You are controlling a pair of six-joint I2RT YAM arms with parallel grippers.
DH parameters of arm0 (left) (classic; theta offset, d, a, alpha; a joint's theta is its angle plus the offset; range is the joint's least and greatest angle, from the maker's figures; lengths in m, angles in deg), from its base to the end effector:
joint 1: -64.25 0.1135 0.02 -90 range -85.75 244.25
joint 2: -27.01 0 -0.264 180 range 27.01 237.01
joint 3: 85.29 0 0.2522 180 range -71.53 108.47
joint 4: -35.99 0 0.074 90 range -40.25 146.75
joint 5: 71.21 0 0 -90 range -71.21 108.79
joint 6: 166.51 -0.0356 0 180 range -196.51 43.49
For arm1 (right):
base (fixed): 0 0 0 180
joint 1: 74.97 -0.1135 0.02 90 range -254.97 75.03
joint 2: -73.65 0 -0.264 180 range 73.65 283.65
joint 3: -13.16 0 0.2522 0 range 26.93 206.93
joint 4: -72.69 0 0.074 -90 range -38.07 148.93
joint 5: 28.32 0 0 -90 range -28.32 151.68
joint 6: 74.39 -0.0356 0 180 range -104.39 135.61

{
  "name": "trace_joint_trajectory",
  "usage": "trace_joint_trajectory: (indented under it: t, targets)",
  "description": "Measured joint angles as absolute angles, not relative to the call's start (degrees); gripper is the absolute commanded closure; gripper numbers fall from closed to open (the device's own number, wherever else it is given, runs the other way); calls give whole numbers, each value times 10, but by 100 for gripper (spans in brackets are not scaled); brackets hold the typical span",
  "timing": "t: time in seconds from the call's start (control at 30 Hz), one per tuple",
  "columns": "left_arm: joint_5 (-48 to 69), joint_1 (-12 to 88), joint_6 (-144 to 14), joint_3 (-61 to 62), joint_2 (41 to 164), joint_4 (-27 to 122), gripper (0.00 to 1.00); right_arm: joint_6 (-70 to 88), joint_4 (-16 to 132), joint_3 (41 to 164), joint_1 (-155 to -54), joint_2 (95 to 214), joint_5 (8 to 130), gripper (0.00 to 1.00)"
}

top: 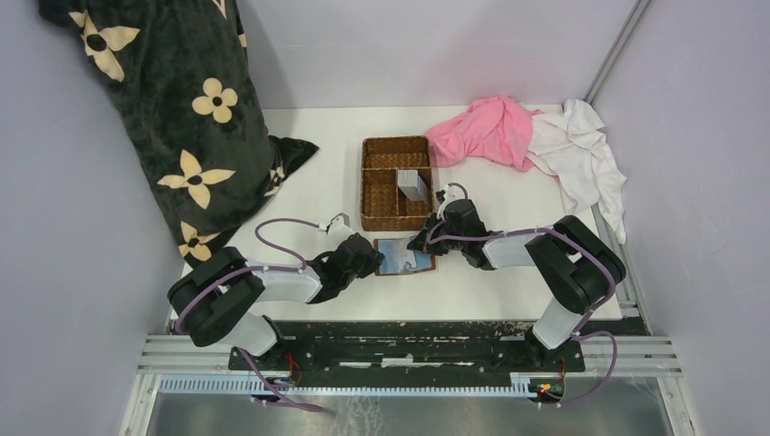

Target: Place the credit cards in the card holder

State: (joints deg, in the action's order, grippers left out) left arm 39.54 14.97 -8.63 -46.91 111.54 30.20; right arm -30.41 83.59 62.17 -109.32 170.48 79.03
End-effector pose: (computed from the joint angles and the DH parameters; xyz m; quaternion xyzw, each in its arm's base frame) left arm 0.1735 -0.1822 0.1249 -0.2189 0.8688 -0.2672 0.3547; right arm 0.2475 0.1820 0.1239 0.0229 0.8867 0.3881 0.2504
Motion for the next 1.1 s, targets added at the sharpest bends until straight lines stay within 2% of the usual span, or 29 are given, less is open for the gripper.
trace_joint_trajectory:
  t: [0.27, 0.7, 0.73, 0.9, 0.97, 1.1]
  targets:
    - [398, 150, -86, -460, 1126, 304, 85, -305, 851, 620, -1099, 1712, 786, 99]
    - [402, 142, -86, -460, 1126, 306, 86, -353, 887, 606, -1169, 1712, 660, 99]
    - [403, 141, -87, -460, 1126, 306, 86, -357, 887, 606, -1173, 1712, 654, 96]
    - [416, 132, -86, -460, 1127, 306, 85, -372, 884, 607, -1187, 1712, 624, 69]
    - [419, 130, -86, -460, 1127, 307, 84, -374, 880, 608, -1193, 1708, 615, 63]
    - [418, 120, -86, -461, 1118, 315, 84, -373, 837, 608, -1208, 1681, 602, 57]
